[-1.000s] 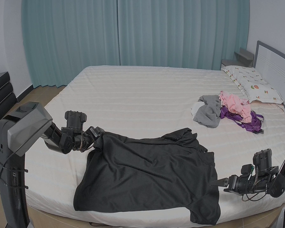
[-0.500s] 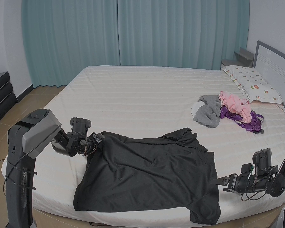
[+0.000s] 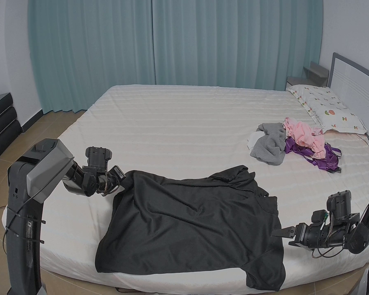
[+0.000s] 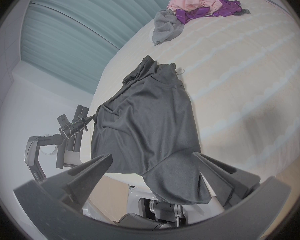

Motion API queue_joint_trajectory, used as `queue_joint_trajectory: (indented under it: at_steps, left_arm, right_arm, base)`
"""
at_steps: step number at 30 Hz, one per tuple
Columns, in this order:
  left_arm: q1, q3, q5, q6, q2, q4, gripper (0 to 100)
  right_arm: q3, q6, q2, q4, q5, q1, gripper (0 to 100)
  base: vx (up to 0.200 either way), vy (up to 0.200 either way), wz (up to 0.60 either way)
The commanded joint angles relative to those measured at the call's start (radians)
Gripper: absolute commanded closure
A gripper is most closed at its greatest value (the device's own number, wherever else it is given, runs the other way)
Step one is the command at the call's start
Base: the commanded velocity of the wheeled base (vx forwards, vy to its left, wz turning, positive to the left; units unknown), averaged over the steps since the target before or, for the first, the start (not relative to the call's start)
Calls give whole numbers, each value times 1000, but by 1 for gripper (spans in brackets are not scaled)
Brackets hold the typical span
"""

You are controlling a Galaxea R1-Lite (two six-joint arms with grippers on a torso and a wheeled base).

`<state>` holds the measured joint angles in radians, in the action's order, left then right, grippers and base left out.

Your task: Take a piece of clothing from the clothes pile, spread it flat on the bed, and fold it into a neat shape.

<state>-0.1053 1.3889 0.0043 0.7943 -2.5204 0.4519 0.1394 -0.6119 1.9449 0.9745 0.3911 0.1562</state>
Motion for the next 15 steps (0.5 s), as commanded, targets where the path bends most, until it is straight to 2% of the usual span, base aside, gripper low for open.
queue_joint_trajectory:
  at_steps: [1, 8, 11, 15]
  left_arm:
    - [36, 61, 0, -3, 20, -38, 100]
    - [65, 122, 0, -69, 25, -78, 100]
    - [69, 151, 0, -99, 22, -78, 100]
    - [69, 216, 2, -147, 9, -78, 100]
  right_arm:
    - [26, 0, 11, 6, -1, 2, 0]
    - [36, -20, 20, 35, -1, 3, 0]
    - [48, -38, 40, 98, -1, 3, 0]
    - [128, -42, 109, 133, -70, 5, 0]
  base:
    - [0, 0, 0]
    - [0, 0, 0]
    - [0, 0, 0]
    - [0, 0, 0]
